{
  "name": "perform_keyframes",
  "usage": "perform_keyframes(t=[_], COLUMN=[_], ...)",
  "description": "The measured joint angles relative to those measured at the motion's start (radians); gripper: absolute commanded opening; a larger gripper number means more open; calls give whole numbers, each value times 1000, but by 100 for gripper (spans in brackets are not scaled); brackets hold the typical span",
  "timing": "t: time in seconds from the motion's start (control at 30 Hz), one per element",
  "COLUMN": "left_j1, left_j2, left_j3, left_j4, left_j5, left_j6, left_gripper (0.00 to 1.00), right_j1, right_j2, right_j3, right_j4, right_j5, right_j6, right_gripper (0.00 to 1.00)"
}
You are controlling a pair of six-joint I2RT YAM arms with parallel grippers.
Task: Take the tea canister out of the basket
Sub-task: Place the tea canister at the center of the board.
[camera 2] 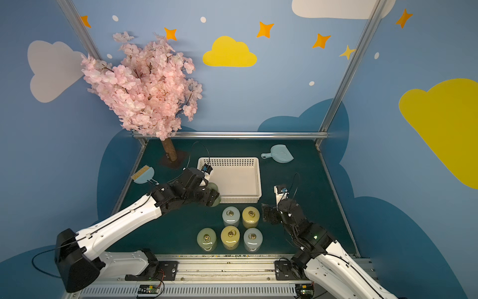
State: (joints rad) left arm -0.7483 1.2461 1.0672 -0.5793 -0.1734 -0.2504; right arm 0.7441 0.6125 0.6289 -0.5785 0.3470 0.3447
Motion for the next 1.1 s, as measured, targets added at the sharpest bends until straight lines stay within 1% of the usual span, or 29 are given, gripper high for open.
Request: perform_keyframes(t=[0.27, 0.57, 0.9, 1.1], left_j1=[-10, -40, -66, -78], left_j2=[-107, -197, -198, -167], left_j3=[-106, -206, -252, -283], left_j4=[-20, -20, 22, 63], left_j5=[26, 49, 47, 36], left_j6=[0, -5, -3, -3], left_gripper=[41, 40, 40, 39], right_j1=[0, 0, 0, 0], right_j2=[42, 43, 47, 46], right_j3=[0, 0, 0, 0], right_j4=[14, 20, 26, 26], right_j5=[1, 2, 2, 2], right_j6=[0, 17, 23, 23], right_gripper=[98, 99, 98, 98])
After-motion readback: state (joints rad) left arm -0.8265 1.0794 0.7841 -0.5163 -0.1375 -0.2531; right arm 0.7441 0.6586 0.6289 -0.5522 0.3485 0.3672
